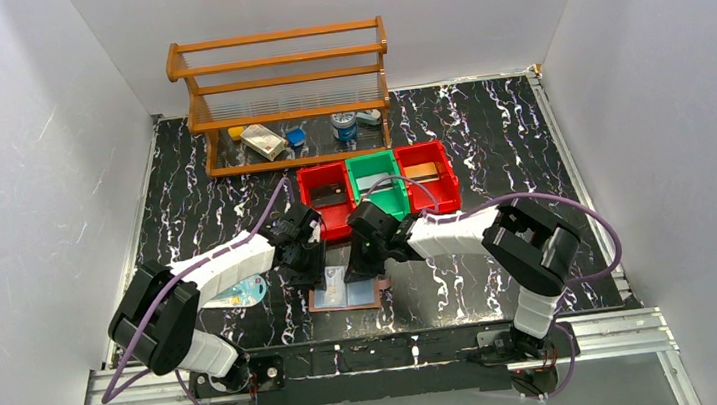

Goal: Take the credit cards out of the card holder

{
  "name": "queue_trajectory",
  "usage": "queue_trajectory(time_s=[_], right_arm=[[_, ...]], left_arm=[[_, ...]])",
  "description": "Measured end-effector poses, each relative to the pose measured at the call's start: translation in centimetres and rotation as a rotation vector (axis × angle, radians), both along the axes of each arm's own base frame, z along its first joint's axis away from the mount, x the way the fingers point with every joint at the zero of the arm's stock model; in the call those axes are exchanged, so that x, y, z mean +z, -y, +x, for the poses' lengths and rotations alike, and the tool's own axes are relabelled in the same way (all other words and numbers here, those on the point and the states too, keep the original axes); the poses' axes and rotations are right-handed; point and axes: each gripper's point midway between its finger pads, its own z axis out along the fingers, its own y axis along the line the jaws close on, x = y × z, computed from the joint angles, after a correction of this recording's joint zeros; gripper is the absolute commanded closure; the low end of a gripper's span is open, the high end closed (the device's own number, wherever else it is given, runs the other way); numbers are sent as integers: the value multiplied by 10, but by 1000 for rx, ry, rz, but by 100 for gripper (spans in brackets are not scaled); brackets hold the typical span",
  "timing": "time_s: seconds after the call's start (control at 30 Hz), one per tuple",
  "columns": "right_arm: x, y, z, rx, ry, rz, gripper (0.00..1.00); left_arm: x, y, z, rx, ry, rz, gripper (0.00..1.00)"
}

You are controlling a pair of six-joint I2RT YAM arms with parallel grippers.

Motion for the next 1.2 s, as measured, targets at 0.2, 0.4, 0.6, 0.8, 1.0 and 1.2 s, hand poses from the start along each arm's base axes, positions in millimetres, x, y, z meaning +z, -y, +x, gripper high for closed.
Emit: queue_trajectory(time_s=[0.2,0.4,0.6,0.8,1.0,1.2], right_arm=[[0,0,0,3,0,0,77],[-1,-2,-1,10,-12,2,71],[-1,-5,-1,23,-20,-5,69],[-1,-8,-1,46,-14,-52,70],[-3,-3,-1,52,13,-140,87],[-3,0,1,44,35,-162,93]], left_arm=[[0,1,-2,-14,-6,-6,72],[0,2,-3,-37,-12,-16,72],[1,3,-4,-41,-12,-20,72],[0,3,-4,-43,-12,-19,72],[0,2,-3,-33,-11,-14,73],[0,1,-3,-29,-12,-10,72]])
